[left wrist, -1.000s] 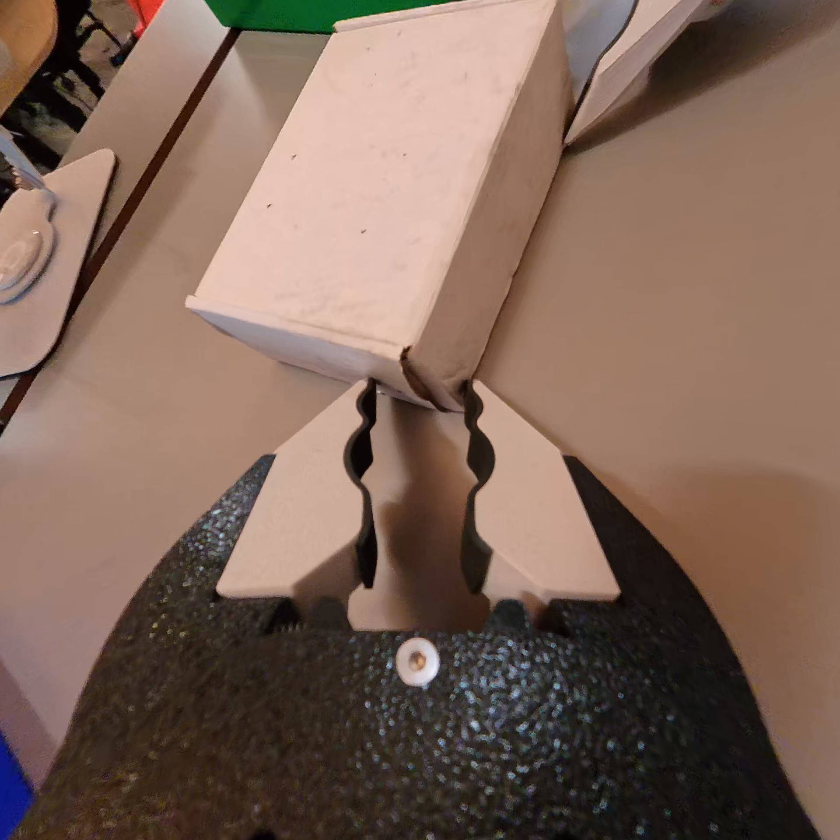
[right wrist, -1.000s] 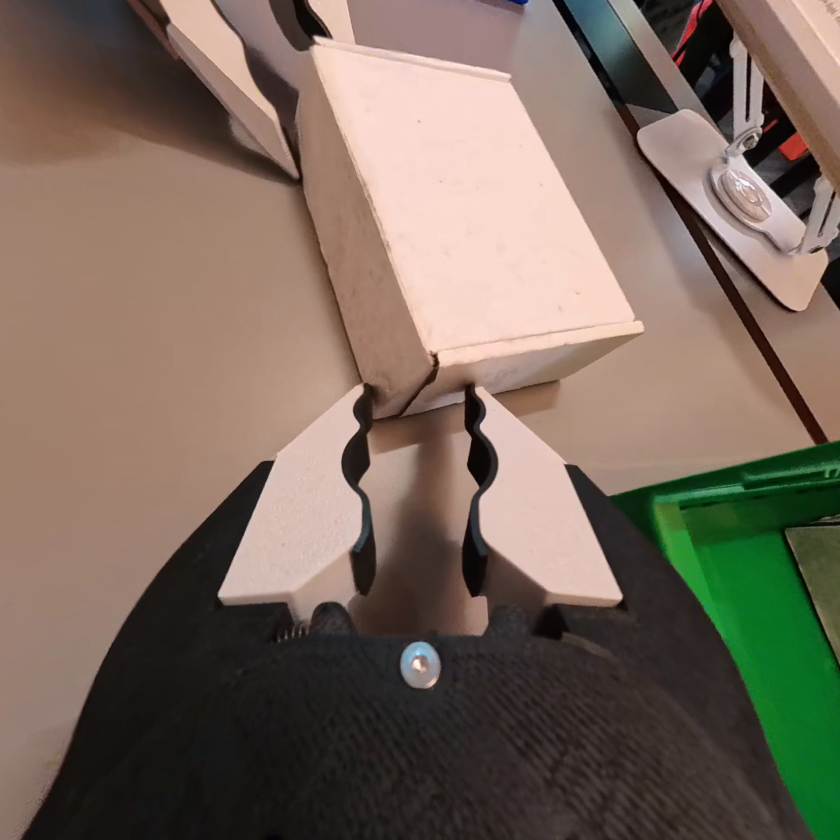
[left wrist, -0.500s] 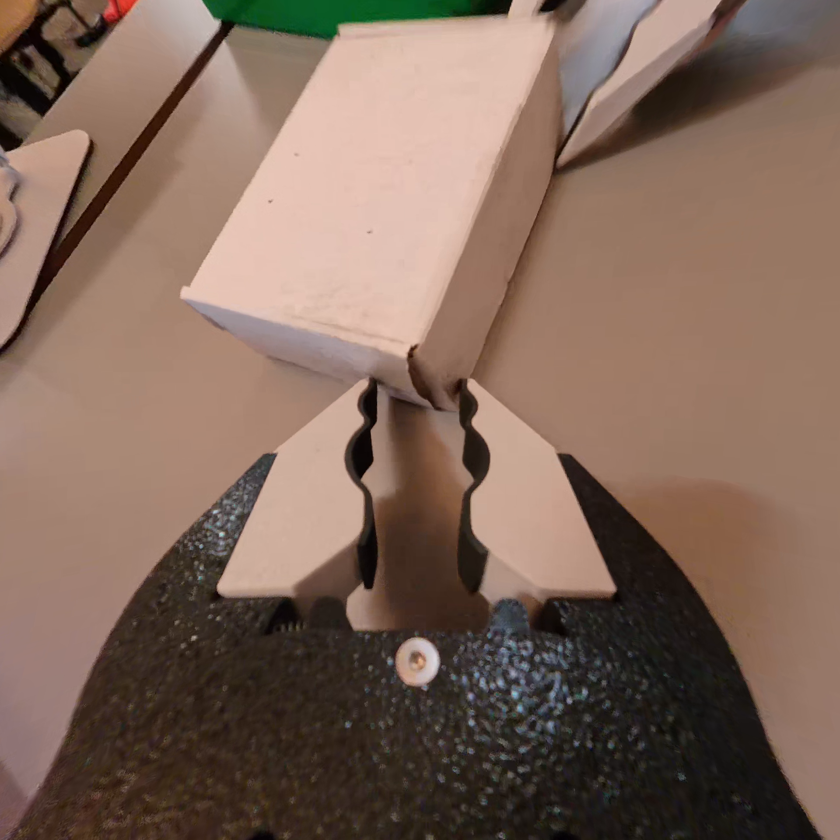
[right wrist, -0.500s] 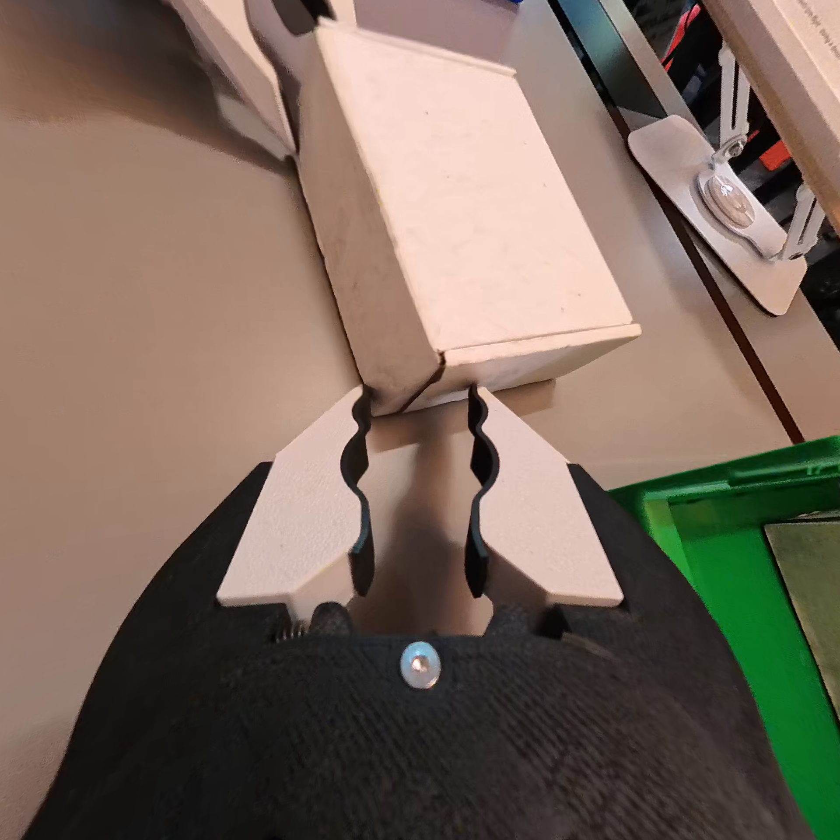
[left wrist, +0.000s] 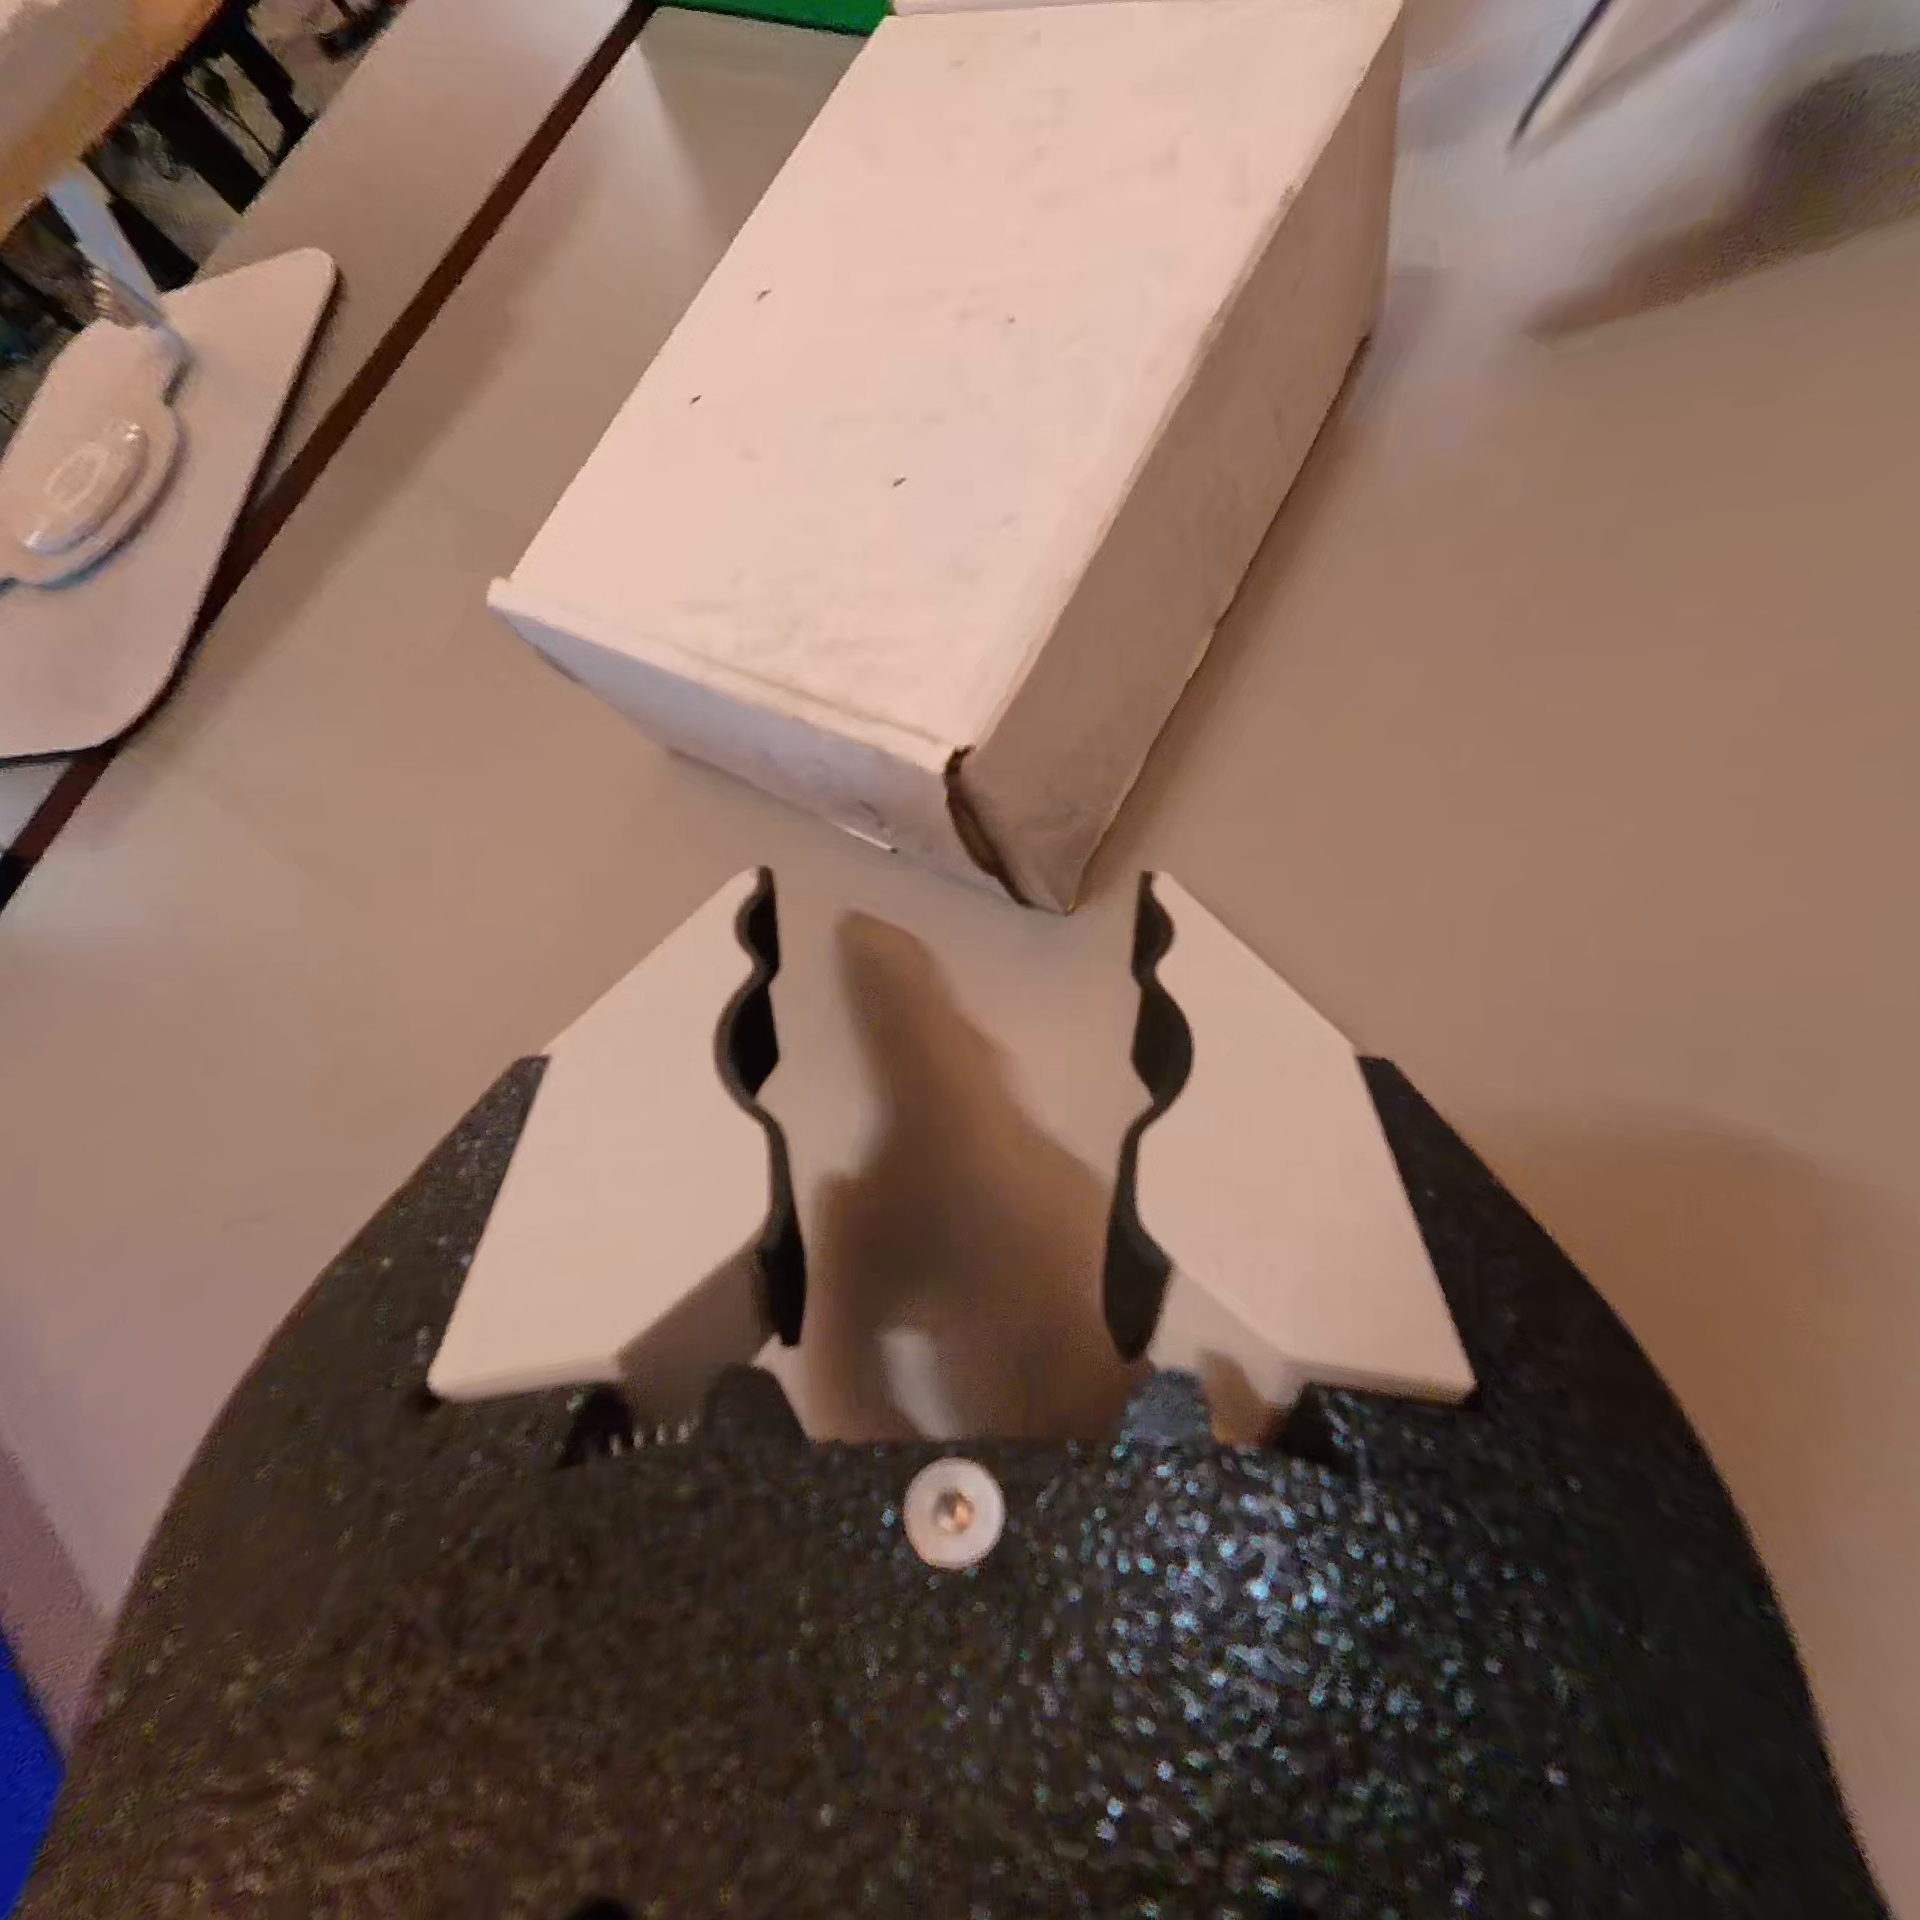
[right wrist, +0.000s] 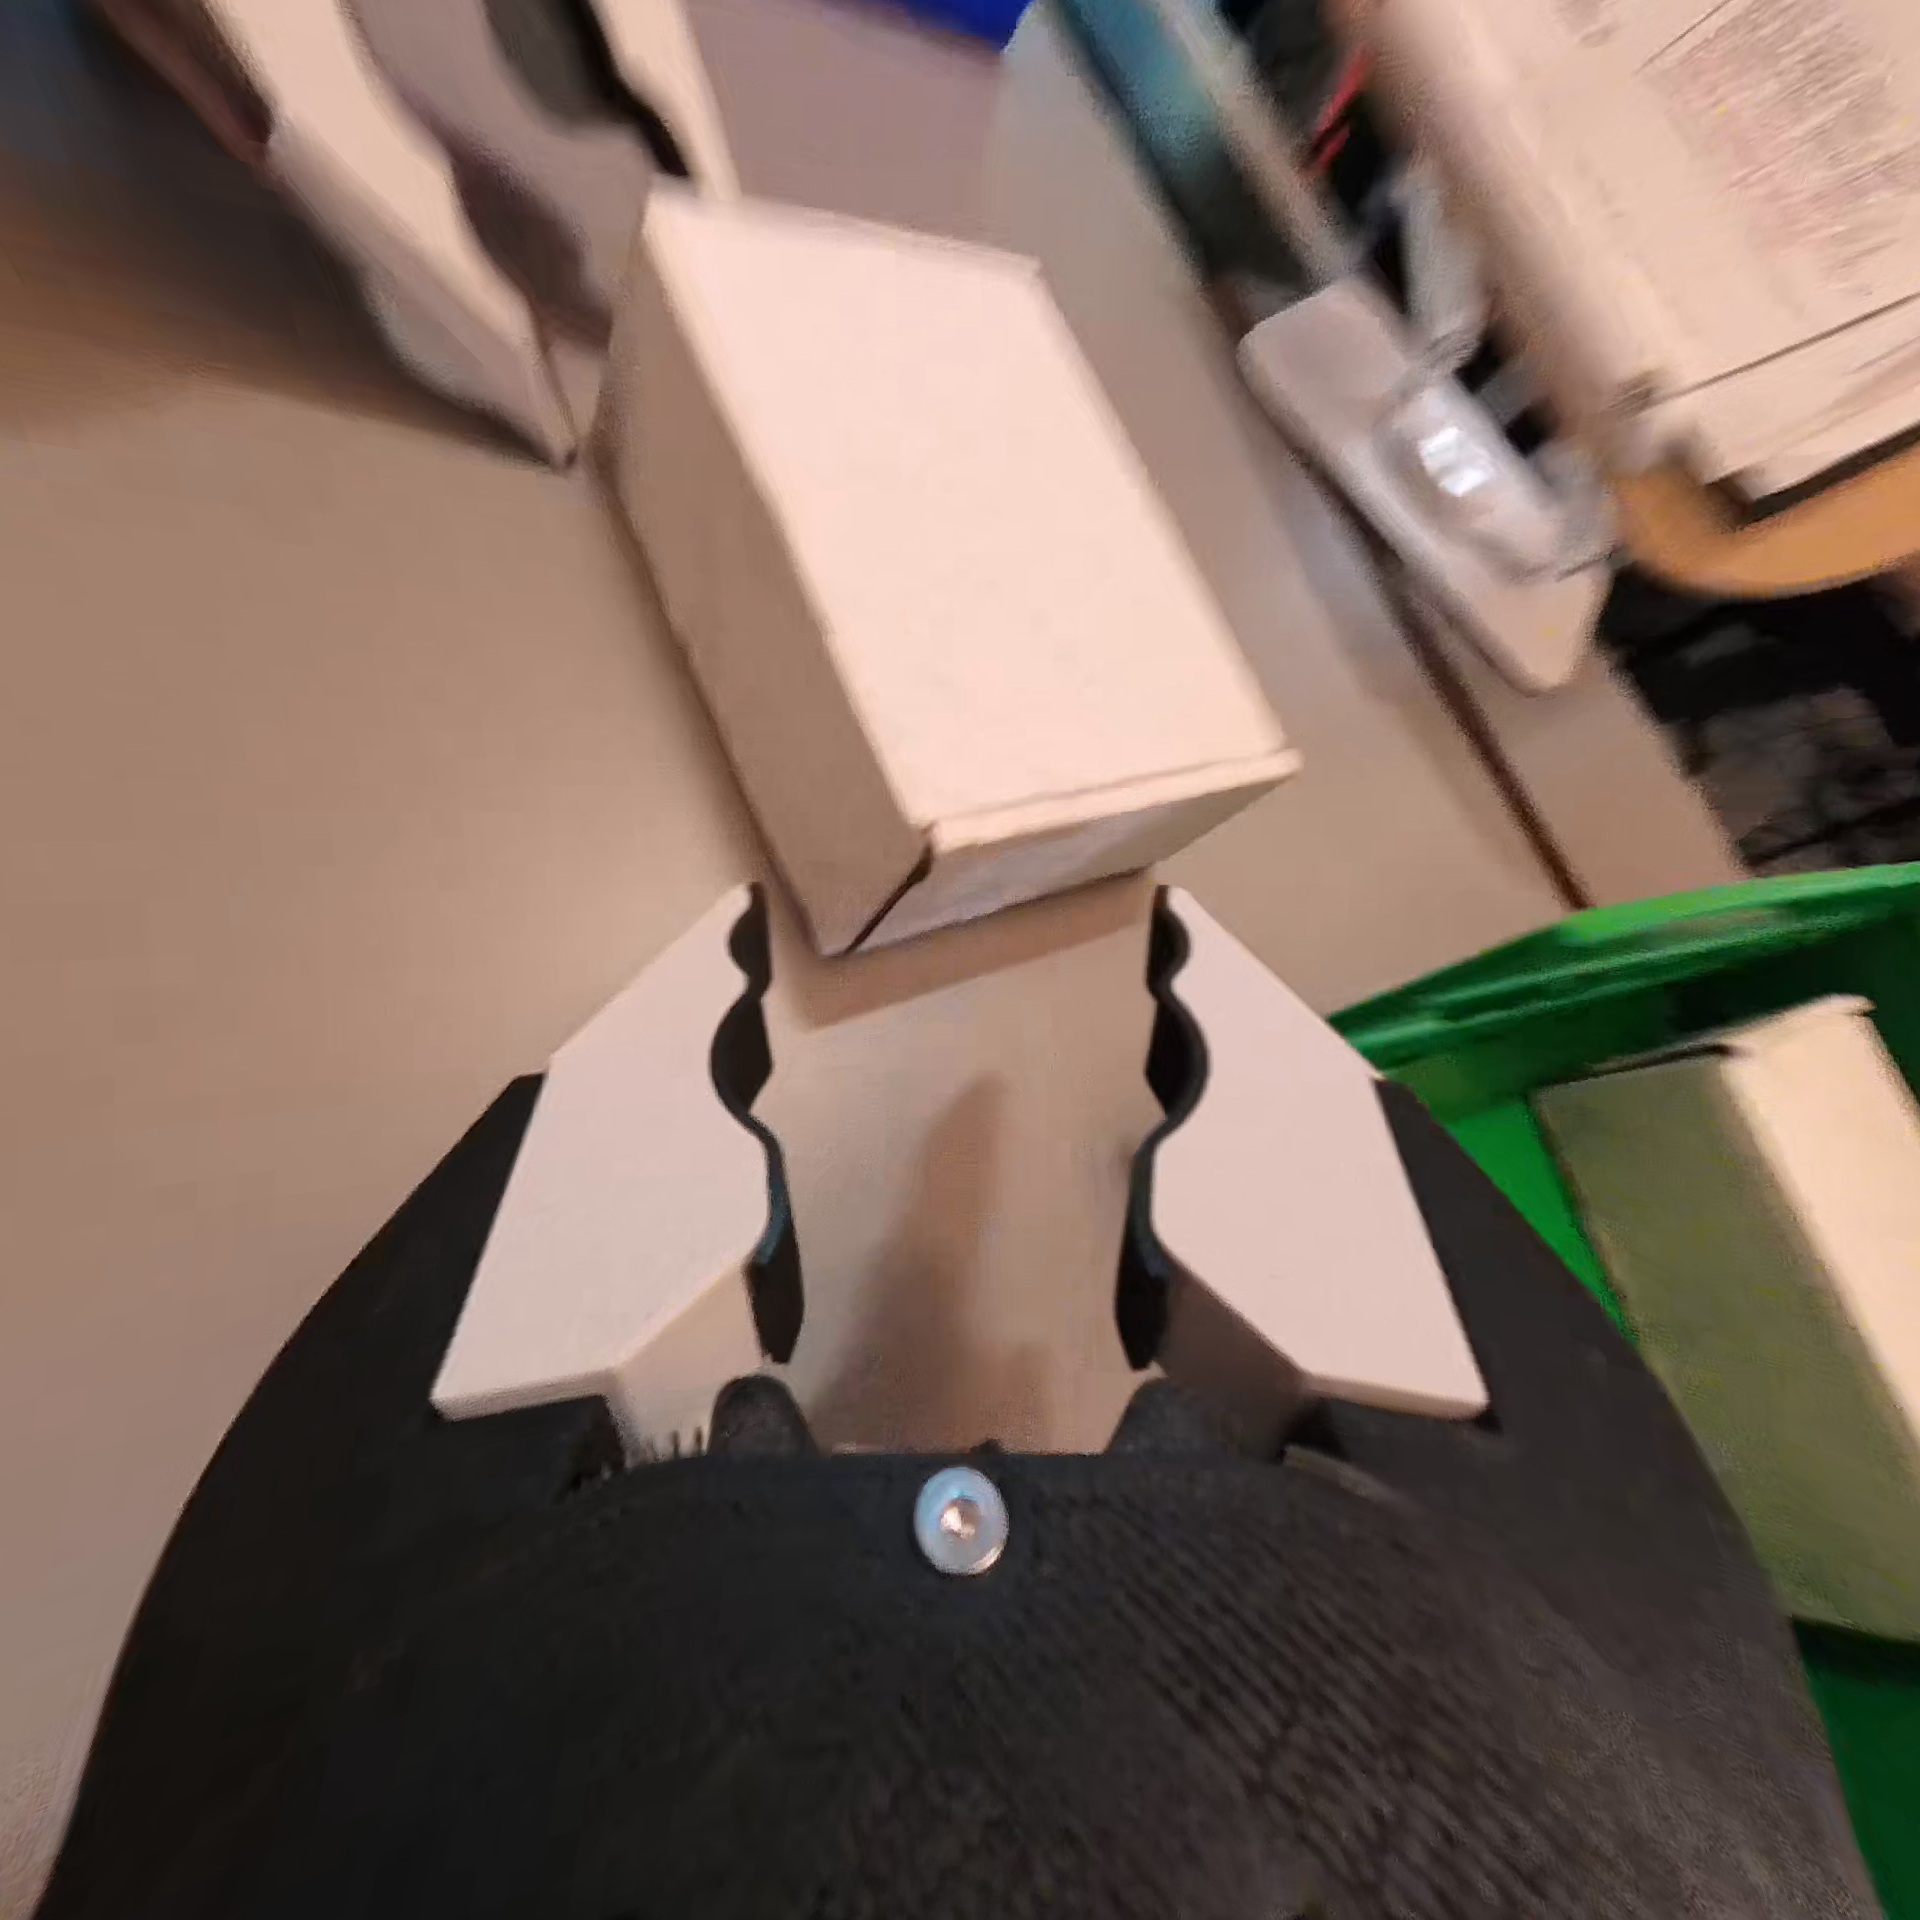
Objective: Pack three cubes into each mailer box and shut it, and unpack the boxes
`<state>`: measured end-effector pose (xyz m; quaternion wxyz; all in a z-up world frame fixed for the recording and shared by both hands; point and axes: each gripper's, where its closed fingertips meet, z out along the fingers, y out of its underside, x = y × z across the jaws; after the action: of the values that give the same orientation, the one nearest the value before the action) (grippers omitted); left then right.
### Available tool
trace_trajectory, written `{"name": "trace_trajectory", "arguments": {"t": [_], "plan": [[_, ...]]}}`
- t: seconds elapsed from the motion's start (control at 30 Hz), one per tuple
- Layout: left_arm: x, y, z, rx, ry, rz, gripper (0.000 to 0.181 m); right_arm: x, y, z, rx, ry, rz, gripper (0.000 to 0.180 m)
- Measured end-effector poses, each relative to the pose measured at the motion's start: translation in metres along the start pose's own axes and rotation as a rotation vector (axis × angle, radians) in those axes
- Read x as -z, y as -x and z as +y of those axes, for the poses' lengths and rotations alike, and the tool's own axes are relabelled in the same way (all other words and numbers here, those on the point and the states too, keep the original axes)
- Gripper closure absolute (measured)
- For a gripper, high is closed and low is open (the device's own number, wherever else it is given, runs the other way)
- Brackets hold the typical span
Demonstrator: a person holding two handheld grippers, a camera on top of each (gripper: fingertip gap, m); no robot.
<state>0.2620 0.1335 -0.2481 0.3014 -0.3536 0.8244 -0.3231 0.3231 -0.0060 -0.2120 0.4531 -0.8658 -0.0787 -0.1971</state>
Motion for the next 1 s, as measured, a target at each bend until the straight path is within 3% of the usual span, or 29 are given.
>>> {"name": "trace_trajectory", "arguments": {"t": [0.1, 0.17, 0.27, 0.4, 0.53, 0.63, 0.8, 0.9, 1.0], "plan": [[0.009, 0.008, 0.003, 0.007, -0.011, -0.046, 0.101, 0.014, -0.018, -0.054, -0.072, -0.135, 0.03, 0.081], [0.014, 0.014, -0.001, 0.041, -0.032, -0.068, 0.097, -0.008, -0.006, -0.068, -0.021, -0.008, -0.113, 0.071], [0.018, 0.017, 0.0, 0.116, -0.028, -0.055, 0.091, -0.052, 0.001, -0.068, 0.091, 0.239, -0.265, 0.057], [0.019, 0.021, 0.005, 0.137, -0.024, -0.053, 0.09, -0.085, 0.017, -0.059, 0.124, 0.435, -0.473, 0.059], [0.017, 0.019, 0.004, 0.216, -0.041, -0.012, 0.088, -0.1, 0.025, -0.048, 0.131, 0.532, -0.542, 0.046], [0.016, 0.017, 0.01, 0.254, -0.003, -0.001, 0.089, -0.106, 0.024, -0.034, 0.182, 0.6, -0.555, 0.049], [0.015, 0.026, 0.011, 0.303, -0.027, -0.012, 0.098, -0.103, 0.027, -0.033, 0.189, 0.571, -0.599, 0.049], [0.02, 0.03, 0.008, 0.313, -0.06, -0.021, 0.101, -0.083, 0.013, -0.036, 0.237, 0.578, -0.559, 0.049], [0.021, 0.031, 0.012, 0.282, -0.037, -0.039, 0.101, -0.038, -0.021, -0.072, 0.213, 0.447, -0.474, 0.049]]}}
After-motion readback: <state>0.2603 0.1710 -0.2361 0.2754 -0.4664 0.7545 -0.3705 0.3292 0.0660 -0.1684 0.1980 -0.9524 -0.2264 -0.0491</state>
